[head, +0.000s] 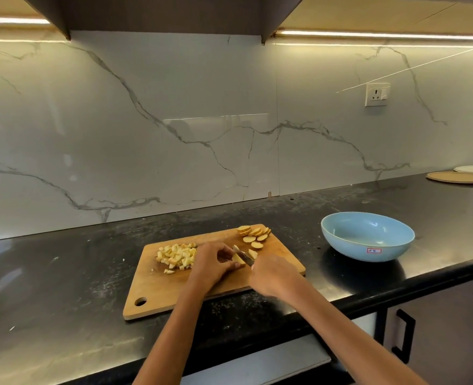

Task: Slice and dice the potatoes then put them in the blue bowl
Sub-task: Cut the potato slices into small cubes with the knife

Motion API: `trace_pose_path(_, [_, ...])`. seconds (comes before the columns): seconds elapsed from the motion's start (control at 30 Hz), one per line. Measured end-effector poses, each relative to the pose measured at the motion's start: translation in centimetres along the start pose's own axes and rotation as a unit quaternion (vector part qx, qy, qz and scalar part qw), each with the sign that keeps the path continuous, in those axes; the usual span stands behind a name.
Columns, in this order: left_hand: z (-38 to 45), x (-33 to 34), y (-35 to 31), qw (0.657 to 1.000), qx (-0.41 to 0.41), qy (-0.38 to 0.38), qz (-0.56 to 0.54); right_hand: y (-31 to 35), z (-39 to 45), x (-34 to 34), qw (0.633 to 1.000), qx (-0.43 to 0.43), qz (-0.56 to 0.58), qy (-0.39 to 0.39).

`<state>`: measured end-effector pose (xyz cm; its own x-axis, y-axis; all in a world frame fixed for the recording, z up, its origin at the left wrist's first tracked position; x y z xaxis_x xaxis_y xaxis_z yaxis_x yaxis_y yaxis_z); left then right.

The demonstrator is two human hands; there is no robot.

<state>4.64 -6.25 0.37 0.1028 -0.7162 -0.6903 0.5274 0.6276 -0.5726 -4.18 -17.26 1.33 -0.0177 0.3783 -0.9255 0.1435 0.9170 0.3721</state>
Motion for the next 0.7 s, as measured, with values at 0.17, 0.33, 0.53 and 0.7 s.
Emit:
trace_pose_path(0.17, [0.0, 0.1, 0.0, 1.0, -0.006, 0.004, -0.007, 0.6, 0.3, 0.7, 1.0, 0.008, -0.028, 0.0])
trace_pose_path(0.33, [-0.1, 0.0, -0.1, 1.0, -0.002, 0.0, 0.001, 1.1, 0.3, 1.2, 0.999, 0.006, -0.044, 0.01])
trace_pose_path(0.53, [-0.1, 0.1, 0.0, 1.0, -0.006, -0.005, 0.003, -0.5, -1.6, 1.9, 0.999, 0.014, -0.047, 0.003])
trace_pose_path(0.7, [-0.2, 0.1, -0.1, 1.0, -0.01, 0.0, -0.001, -0.5, -0.6, 1.4, 0.998, 0.016, -0.053, -0.028])
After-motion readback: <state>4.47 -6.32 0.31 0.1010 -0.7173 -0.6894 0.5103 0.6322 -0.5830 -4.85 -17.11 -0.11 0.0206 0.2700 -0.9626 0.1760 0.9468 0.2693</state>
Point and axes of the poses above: each hand's wrist, its own z-axis towards the middle knuckle, its own x-axis out of the palm, y = z × x, the point moved 6 cm from there along z, towards the middle knuckle, and after that the axes turned 1 degree about -y, right-handed, at the moved point
